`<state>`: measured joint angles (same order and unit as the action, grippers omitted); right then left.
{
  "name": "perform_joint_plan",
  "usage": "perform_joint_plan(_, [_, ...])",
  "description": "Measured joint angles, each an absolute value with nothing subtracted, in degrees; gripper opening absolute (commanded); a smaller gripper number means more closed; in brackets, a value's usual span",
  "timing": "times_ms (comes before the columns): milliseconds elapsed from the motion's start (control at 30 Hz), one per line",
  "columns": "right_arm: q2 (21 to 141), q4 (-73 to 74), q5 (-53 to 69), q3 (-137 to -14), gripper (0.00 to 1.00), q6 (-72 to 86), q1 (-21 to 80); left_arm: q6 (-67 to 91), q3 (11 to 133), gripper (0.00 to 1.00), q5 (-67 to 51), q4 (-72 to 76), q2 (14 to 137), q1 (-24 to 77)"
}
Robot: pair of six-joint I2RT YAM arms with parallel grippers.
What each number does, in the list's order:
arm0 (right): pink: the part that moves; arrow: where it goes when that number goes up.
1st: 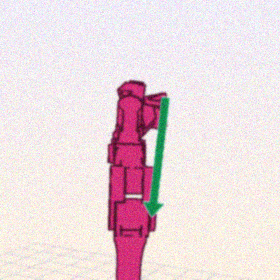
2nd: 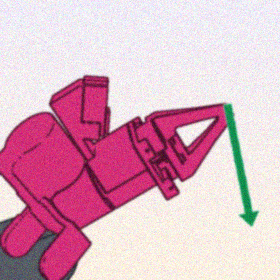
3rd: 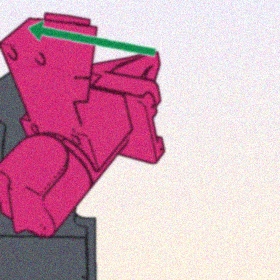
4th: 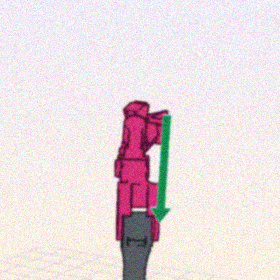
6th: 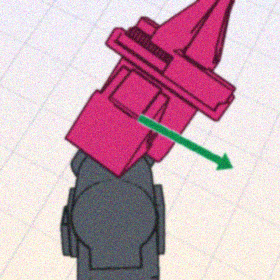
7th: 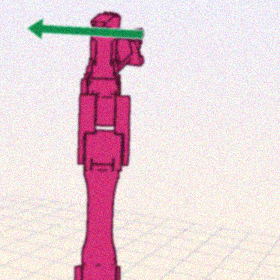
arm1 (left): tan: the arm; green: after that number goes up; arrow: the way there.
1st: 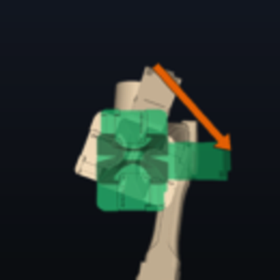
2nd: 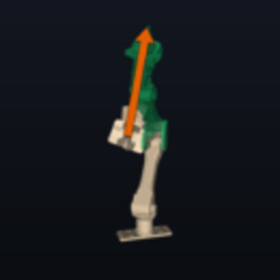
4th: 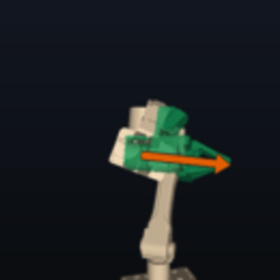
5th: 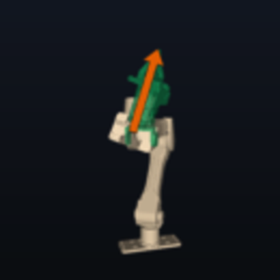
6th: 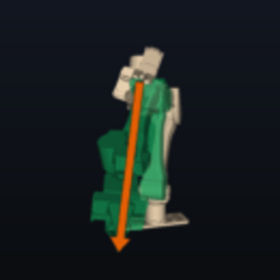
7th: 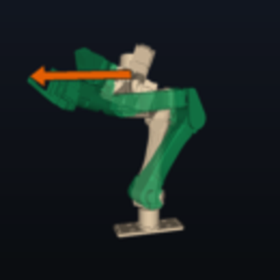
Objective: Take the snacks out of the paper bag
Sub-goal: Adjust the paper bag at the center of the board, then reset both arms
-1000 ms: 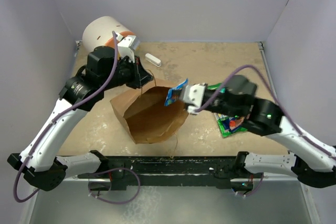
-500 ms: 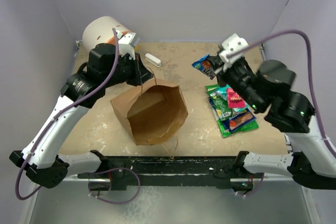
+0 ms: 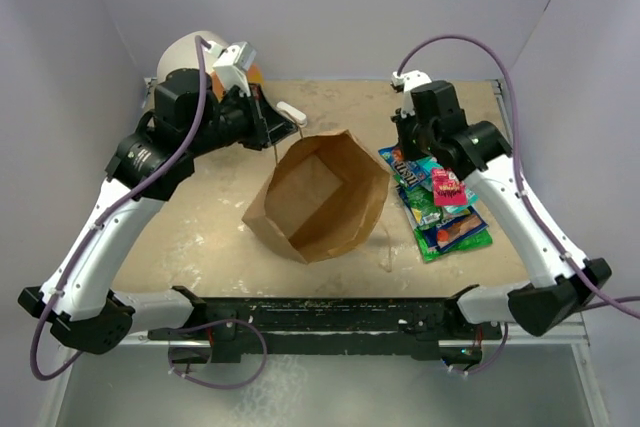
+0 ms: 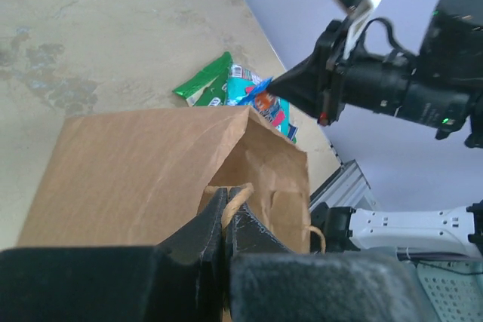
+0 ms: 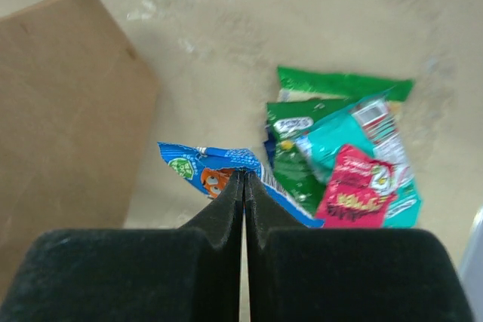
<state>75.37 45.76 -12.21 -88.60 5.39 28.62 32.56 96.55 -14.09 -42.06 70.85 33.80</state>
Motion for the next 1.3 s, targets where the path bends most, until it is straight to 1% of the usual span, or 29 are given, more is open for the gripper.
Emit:
perform_joint_plan(167, [80.44,49.65,-8.88,-88.18,0.0,10.5,26.87,35.9,95.79,0.0,-10.63,-42.11,69.76,32.84])
perform_joint_plan(333, [86.02,52.62,-7.27,-86.65,0.0,13.67,25.47,40.53,91.48,0.0,-7.49,-44.64,67.29,30.28])
perform_joint_plan(500, [89.84,53.98,-5.65,-85.12,0.0,15.05,25.06,43.51,85.73,0.0,-3.38,-47.79,65.45,27.86])
perform_joint_plan(633, [91.79,53.69,-4.82,-84.93,0.0,15.09,25.06,43.97,84.79,0.0,-0.89,-49.67,64.69,27.22])
perform_joint_plan(667, [91.88,53.65,-4.75,-84.93,0.0,15.09,25.06,43.94,84.79,0.03,-0.54,-49.78,64.49,27.11])
perform_joint_plan(700, [91.88,53.56,-4.75,-84.93,0.0,15.09,25.06,43.94,84.79,0.08,-0.3,-49.89,64.31,27.11])
perform_joint_plan(867, [91.85,53.01,-4.99,-85.32,0.0,15.33,25.06,43.77,84.79,0.45,1.17,-50.78,63.66,27.11])
perform_joint_plan(900, [91.83,52.84,-4.99,-85.69,0.02,15.38,25.06,43.68,84.79,0.48,1.39,-50.81,63.59,27.11])
perform_joint_plan(933, [91.79,52.8,-4.97,-86.24,0.05,15.4,25.06,43.35,84.79,0.54,1.78,-50.81,63.42,27.11])
perform_joint_plan(1000, [91.61,52.84,-4.95,-88.18,0.1,15.4,25.06,42.61,84.86,0.61,2.37,-50.89,63.07,27.09])
perform_joint_plan(1067, [91.26,52.9,-4.95,-91.22,0.23,15.4,25.06,41.91,85.47,0.84,3.22,-51.64,62.92,27.07])
perform_joint_plan(1133, [90.56,52.84,-4.97,-94.41,0.38,15.51,25.06,40.82,86.65,0.99,4.38,-52.56,62.94,27.07])
perform_joint_plan(1167, [90.06,52.82,-4.97,-96.14,0.43,15.64,25.06,40.64,87.5,0.99,5.21,-53.17,62.94,27.07])
perform_joint_plan(1267, [88.27,53.1,-5.02,-101.3,0.54,15.64,25.06,39.86,89.58,0.99,7.27,-54.76,62.92,27.07])
perform_joint_plan(1300, [87.7,53.36,-4.99,-103.0,0.6,15.64,25.06,39.7,90.19,0.99,7.86,-55.29,62.87,27.07])
